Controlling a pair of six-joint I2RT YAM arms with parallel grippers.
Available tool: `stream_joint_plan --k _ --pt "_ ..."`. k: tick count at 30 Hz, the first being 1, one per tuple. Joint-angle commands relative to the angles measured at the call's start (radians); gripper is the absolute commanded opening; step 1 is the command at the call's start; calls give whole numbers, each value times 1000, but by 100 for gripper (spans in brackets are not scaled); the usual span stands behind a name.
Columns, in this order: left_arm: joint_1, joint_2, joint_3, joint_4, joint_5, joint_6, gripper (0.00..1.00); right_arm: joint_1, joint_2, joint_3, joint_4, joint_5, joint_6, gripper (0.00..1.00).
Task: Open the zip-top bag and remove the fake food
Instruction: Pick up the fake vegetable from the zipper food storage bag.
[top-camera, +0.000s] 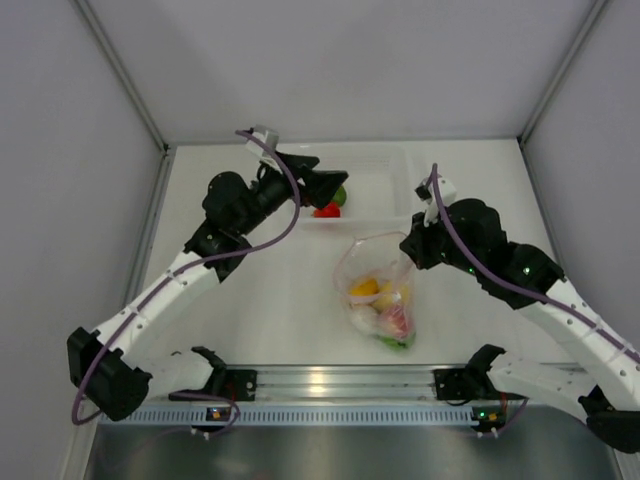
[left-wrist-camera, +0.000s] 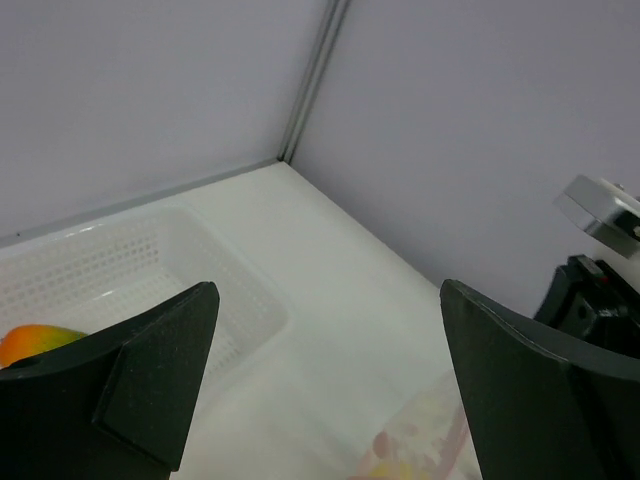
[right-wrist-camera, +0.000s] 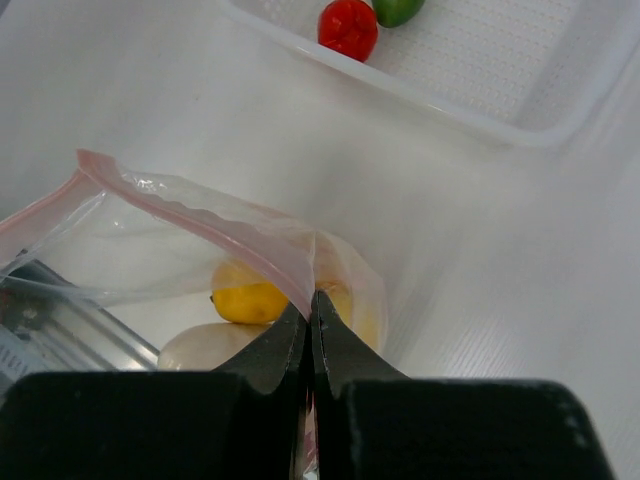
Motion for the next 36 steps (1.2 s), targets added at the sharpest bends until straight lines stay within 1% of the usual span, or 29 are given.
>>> stream_joint_plan --k 1,2,3,4,5,6,7,9,10,12,13,17,21,24,25,27,28,31,33,36 --pt "-168 -23 129 -334 -85 253 98 6 33 86 -80 -8 -25 0" --pt "-221 -19 175 -392 -142 287 98 6 35 92 -84 7 -25 0" --pt "-278 -19 197 -441 -242 309 98 6 41 100 -89 15 -25 0" --pt "-366 -19 209 -493 -294 318 97 4 42 106 -93 27 -21 0" --pt "-399 -16 227 -515 -309 314 95 6 45 109 -100 42 -19 0" --pt "-430 -8 237 -533 -325 311 92 6 50 117 -101 52 -19 0" --pt "-497 3 246 -550 -395 314 88 6 51 120 -106 61 -18 0" --pt "-578 47 292 -627 -482 335 83 7 56 121 -109 93 -15 0" --pt "-655 58 304 -651 -575 346 80 6 56 121 -107 107 -5 0" --pt "-710 76 309 -676 -624 349 80 6 48 109 -97 144 5 0" --pt "-737 87 301 -676 -638 347 78 6 30 100 -87 153 13 0" --pt "-740 151 319 -726 -644 346 75 4 -10 66 -58 177 24 0" --pt "-740 199 323 -742 -601 360 73 4 -22 40 -61 188 21 0" --pt "-741 220 319 -742 -642 351 63 3 -44 5 -46 216 10 0" --pt "-740 223 319 -742 -648 347 58 4 -48 -3 -43 213 10 0" --pt "-738 225 324 -740 -652 335 57 4 -56 -26 -34 193 8 0" --pt "-738 224 326 -739 -650 326 56 4 -57 -31 -32 190 8 0" --pt "-738 222 342 -736 -684 303 54 4 -67 -46 -32 159 -2 0" --pt "-738 233 356 -737 -684 312 54 4 -80 -60 -18 90 -11 0" --pt "-737 262 364 -737 -635 309 54 4 -90 -55 -21 64 -5 0"
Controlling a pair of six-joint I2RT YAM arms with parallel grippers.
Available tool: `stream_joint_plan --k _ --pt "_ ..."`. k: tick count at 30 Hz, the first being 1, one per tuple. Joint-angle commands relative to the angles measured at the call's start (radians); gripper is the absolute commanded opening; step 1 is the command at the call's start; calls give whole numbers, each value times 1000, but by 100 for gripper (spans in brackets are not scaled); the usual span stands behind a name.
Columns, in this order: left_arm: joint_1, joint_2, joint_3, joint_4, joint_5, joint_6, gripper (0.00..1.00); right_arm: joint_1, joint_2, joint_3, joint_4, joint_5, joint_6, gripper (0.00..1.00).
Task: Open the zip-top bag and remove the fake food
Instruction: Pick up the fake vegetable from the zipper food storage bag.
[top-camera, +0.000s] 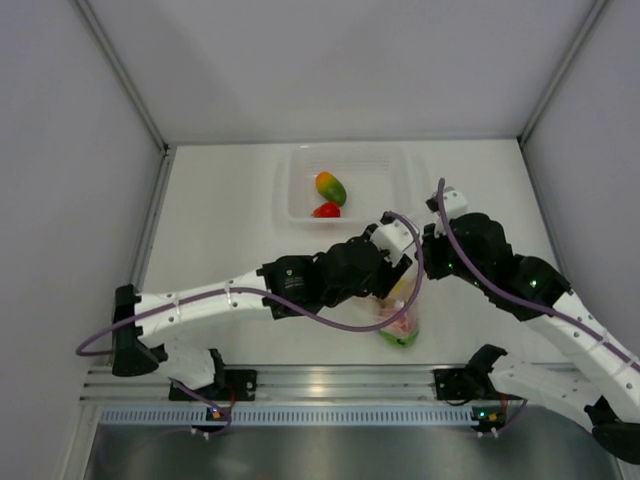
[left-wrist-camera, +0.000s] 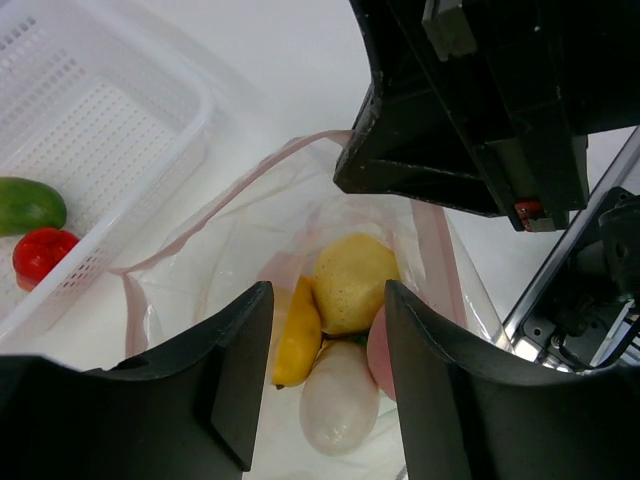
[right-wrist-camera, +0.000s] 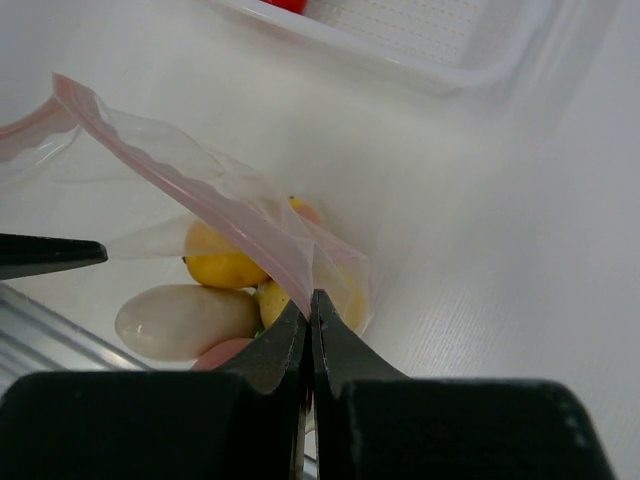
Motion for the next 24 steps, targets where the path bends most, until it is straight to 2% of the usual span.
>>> stream_joint_plan --k 1,5,10,14,19,24 --pt "2 28 44 0 28 -19 54 4 -31 13 45 -53 -15 0" --pt "0 60 43 1 114 -47 51 5 -40 39 54 -93 -21 0" --pt "-9 56 5 18 119 -99 45 5 -31 99 53 -133 -22 0" --pt "-20 17 -135 81 134 -145 45 7 -20 86 89 -297 -7 0" --pt "-30 -97 -316 165 137 -262 49 17 -37 34 125 -202 25 0" --pt "-34 -203 -480 248 90 -378 42 25 -20 14 139 -231 31 0"
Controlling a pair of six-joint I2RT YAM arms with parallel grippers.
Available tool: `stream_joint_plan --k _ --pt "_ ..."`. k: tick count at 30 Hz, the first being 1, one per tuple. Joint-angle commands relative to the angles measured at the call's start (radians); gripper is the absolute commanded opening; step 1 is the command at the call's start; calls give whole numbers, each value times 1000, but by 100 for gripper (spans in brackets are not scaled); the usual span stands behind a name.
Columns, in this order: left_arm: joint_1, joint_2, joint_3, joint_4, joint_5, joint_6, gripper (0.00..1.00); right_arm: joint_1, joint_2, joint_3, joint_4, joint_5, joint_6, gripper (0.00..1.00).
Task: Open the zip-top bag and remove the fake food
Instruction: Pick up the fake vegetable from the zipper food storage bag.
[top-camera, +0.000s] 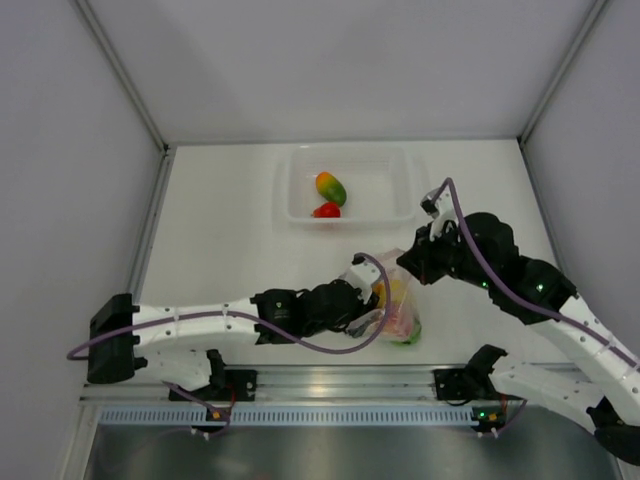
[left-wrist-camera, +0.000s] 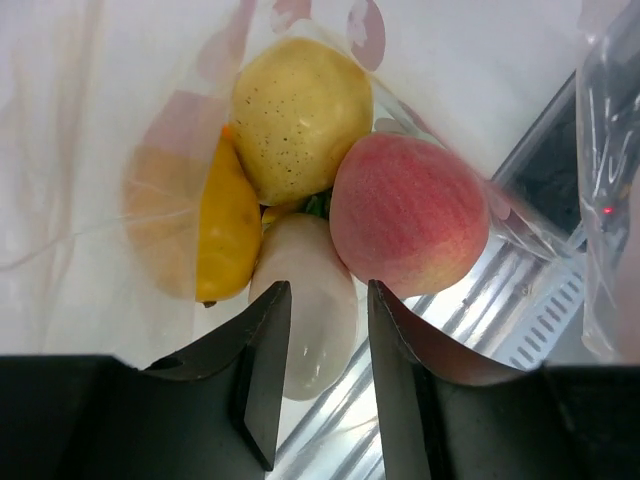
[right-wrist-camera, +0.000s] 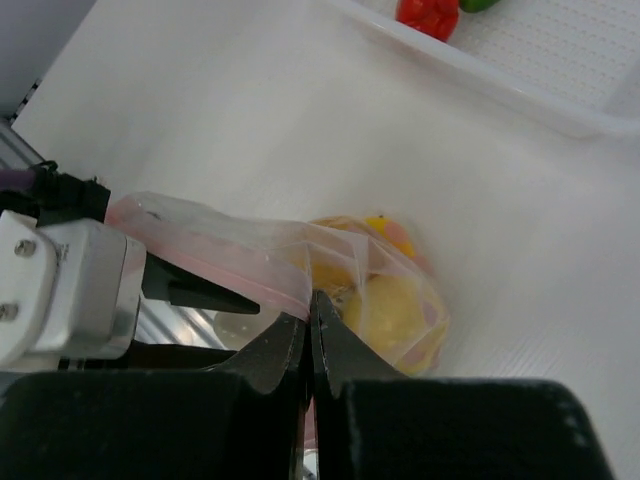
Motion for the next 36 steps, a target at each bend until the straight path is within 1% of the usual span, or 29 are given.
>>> stream_joint_plan --k 1,3,6,10,11,13,16,19,20,25,26,30,36 --pt "-5 -90 -78 117 -34 -123 42 12 15 -3 73 -11 10 0" --pt "-8 -112 -104 145 -45 -164 40 32 33 -12 79 -20 10 0" --pt "-21 -132 -162 209 -74 -216 41 89 41 -27 76 35 18 0" --pt "-24 -118 -188 214 -103 -293 43 198 56 -20 49 202 51 0" --pt "-26 -113 -196 217 -103 -311 44 245 61 -17 47 271 64 0" --pt "-29 -86 -193 209 -99 -308 44 299 75 -14 37 349 73 0" --pt "-40 -40 -166 167 -106 -279 45 324 98 -9 26 394 81 0" --pt "-60 -5 -139 117 -96 -214 49 324 111 -7 23 414 81 0" --pt "-72 3 -136 113 -94 -162 51 325 115 -6 24 414 78 0" --pt "-94 28 -135 105 -134 -69 55 324 112 -1 26 397 73 0" --pt "-94 32 -136 107 -132 -48 59 324 110 -1 26 393 71 0" --pt "-94 77 -115 99 -129 -17 65 325 113 0 14 399 70 0" --pt "-95 187 -110 99 -85 -52 67 324 101 -35 20 400 85 0"
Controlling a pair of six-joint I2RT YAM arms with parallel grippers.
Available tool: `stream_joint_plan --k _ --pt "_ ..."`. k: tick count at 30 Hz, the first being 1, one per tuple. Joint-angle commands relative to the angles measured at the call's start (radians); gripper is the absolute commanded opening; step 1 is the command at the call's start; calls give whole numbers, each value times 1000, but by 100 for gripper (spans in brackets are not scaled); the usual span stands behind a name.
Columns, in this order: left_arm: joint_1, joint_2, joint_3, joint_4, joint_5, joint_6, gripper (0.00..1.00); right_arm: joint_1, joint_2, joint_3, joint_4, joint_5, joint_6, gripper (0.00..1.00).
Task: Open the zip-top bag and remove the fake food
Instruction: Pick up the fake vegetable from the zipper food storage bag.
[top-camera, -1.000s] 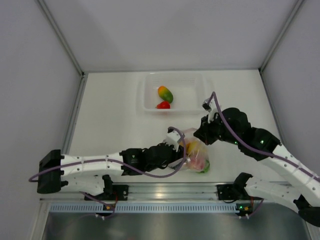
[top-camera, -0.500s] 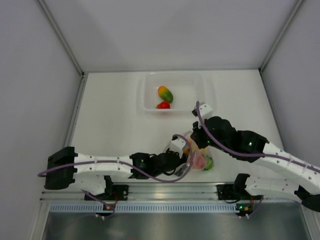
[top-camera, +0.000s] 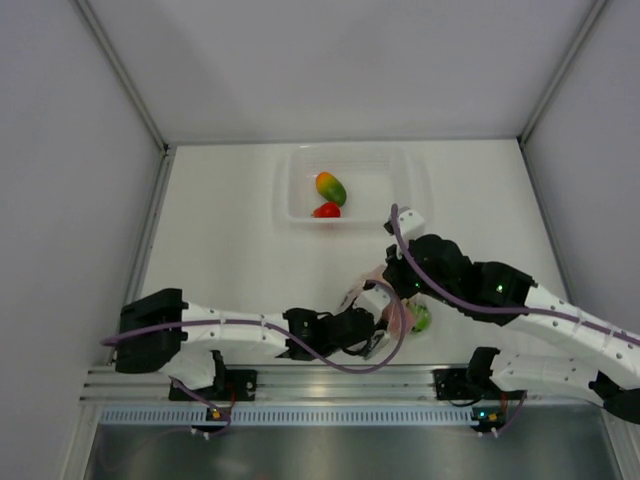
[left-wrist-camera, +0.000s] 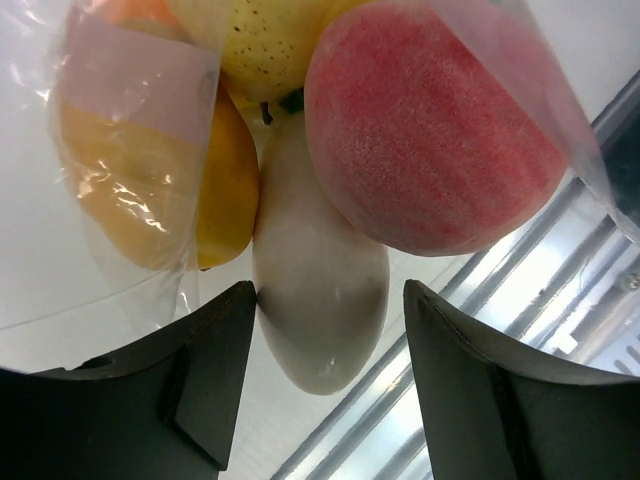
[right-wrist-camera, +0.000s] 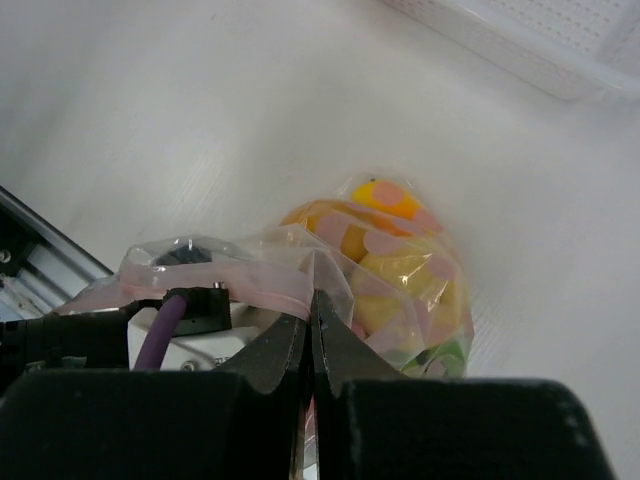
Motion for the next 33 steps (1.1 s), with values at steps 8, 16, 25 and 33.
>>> stream_joint_plan --k 8,16,25,33 --pt "-12 129 19 -28 37 -4 68 12 -29 -18 27 37 17 0" --pt "-12 215 41 8 7 -19 32 12 -38 -23 30 26 19 0" --pt "-12 57 -31 89 -78 -42 0 12 -44 -64 65 7 13 0" --pt "-10 -50 -59 129 -84 -19 0 12 -24 -87 128 -41 -58 0"
